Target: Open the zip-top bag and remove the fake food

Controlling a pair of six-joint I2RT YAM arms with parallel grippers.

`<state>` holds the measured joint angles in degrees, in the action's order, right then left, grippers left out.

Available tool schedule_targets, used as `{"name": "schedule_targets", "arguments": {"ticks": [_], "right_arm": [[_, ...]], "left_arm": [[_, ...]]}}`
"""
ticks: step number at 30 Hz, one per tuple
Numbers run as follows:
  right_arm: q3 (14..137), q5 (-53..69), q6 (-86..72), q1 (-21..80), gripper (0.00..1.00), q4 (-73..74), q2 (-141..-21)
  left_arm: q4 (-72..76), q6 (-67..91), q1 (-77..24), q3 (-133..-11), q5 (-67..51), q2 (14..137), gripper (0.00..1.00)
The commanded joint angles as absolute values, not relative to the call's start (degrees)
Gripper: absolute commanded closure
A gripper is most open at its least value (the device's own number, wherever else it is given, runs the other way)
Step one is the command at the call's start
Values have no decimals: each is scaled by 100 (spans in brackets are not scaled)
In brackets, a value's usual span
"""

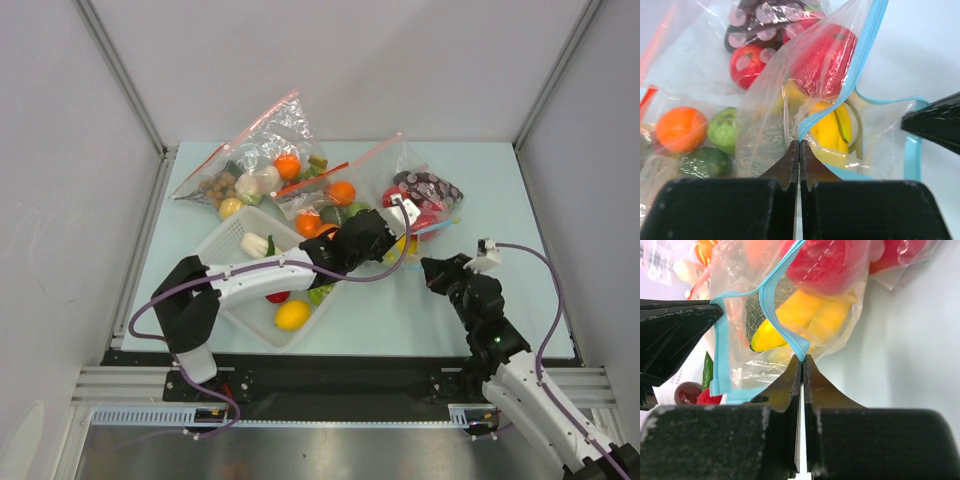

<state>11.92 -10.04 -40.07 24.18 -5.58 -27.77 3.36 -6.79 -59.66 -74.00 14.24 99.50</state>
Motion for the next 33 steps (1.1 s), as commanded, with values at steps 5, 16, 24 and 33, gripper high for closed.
{"name": "schedule_targets", "arguments": {"ticks": [5, 16, 24, 33], "right_arm": [[2504, -1889, -3464, 2400, 100, 921, -2426], [3305, -2242, -2989, 2399, 100, 1477, -2233], [2919, -1170, -2944, 2408, 100, 1020, -2592], [2821, -510, -2804, 2417, 100, 923, -2611]], "left_arm": [[229, -1055, -5933, -8164, 2012, 9501, 100], [79, -853, -5941, -7893, 2698, 8913, 100], [44, -1160, -6319, -7874, 1469, 9035, 98], [-359, -1028, -6258, -8559, 993, 9395, 40]]}}
